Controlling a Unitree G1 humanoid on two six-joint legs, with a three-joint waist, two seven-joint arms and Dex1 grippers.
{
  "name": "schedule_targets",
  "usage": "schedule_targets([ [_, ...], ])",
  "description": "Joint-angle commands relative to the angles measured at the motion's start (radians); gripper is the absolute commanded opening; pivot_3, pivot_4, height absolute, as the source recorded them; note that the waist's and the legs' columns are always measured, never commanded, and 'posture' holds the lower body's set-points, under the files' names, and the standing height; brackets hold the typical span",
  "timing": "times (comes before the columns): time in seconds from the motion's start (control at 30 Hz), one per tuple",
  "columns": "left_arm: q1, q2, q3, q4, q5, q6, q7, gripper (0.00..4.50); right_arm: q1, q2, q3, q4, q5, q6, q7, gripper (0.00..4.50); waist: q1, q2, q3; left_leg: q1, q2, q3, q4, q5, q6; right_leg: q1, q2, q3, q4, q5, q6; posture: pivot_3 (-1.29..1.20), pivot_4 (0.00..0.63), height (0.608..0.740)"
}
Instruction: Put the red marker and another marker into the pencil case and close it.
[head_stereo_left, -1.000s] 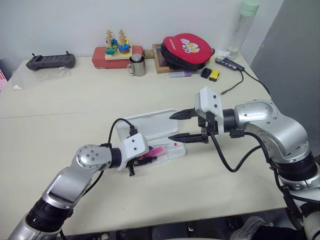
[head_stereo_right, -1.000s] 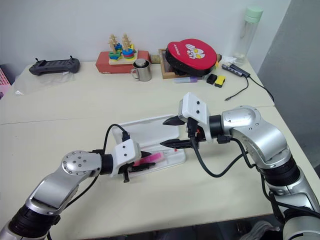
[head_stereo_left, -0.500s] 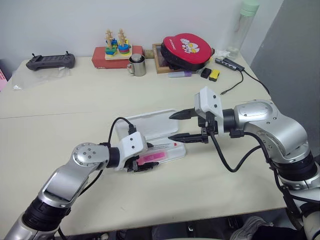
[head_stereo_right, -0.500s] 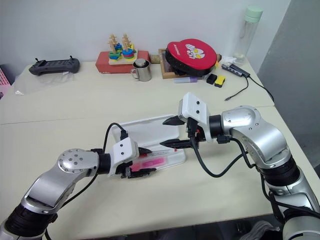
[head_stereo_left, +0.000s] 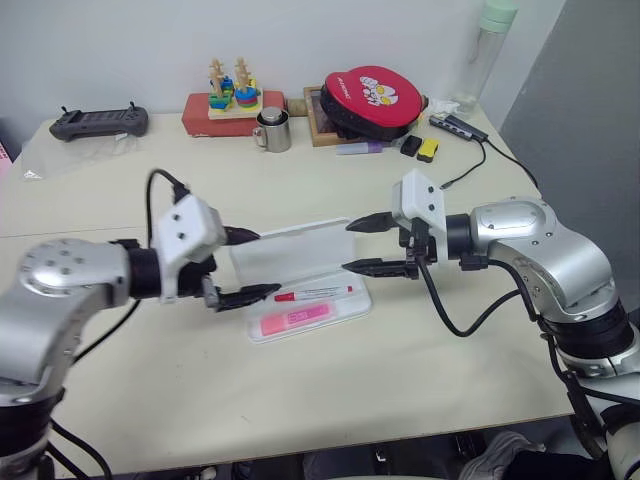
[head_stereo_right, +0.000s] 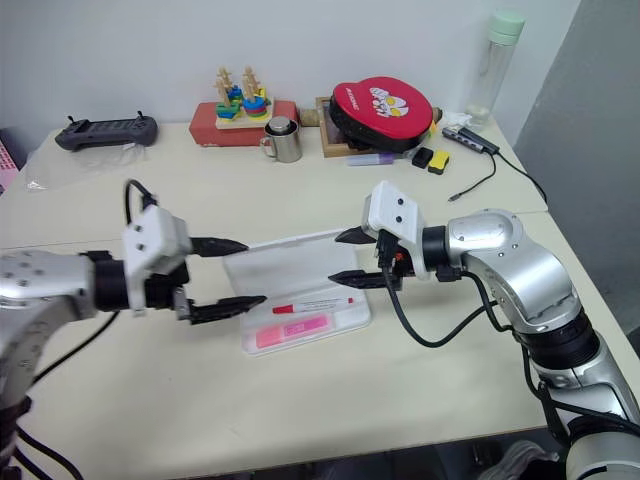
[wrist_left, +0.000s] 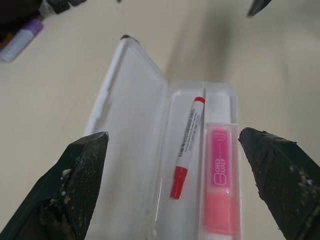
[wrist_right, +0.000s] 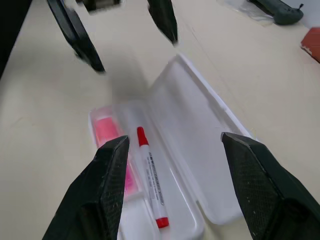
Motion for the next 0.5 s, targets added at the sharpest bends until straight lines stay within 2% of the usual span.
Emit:
schedule_targets([
  [0.03, -0.002, 0.049, 0.107, -0.032, -0.087, 0.042, -0.023, 4.48, -0.031, -0.004, -0.008, 0.031, -0.045, -0.051, -0.005, 3.06, 0.000, 0.000, 0.000, 0.000, 0.000, 0.000, 0.000, 0.000, 0.000, 0.000, 0.000, 0.000, 0.000, 0.000, 0.000, 0.00, 0.150, 0.740],
  [0.13, -0.096, 0.068, 0.154, 0.015, -0.159, 0.117, 0.049, 4.48, -0.053, 0.008, -0.002, 0.125, -0.098, -0.098, -0.014, 3.06, 0.000, 0.000, 0.001, 0.000, 0.000, 0.000, 0.000, 0.000, 0.000, 0.000, 0.000, 0.000, 0.000, 0.000, 0.000, 0.00, 0.150, 0.740],
  [0.27, -0.194, 0.107, 0.087, 0.041, -0.131, 0.161, 0.144, 4.48, -0.093, 0.019, 0.003, 0.303, -0.169, -0.207, -0.002, 3.06, 0.000, -0.001, 0.001, 0.001, 0.000, 0.000, 0.000, 0.000, 0.000, 0.001, 0.000, 0.000, 0.000, 0.000, 0.000, 0.00, 0.150, 0.740],
  [0.5, -0.243, 0.124, 0.028, 0.055, -0.111, 0.196, 0.238, 4.48, -0.188, 0.052, 0.021, 0.711, -0.322, -0.426, -0.031, 3.06, -0.002, 0.000, 0.001, 0.000, 0.000, 0.001, -0.001, 0.000, 0.000, -0.001, 0.000, 0.001, 0.000, 0.002, -0.003, 0.00, 0.150, 0.740],
])
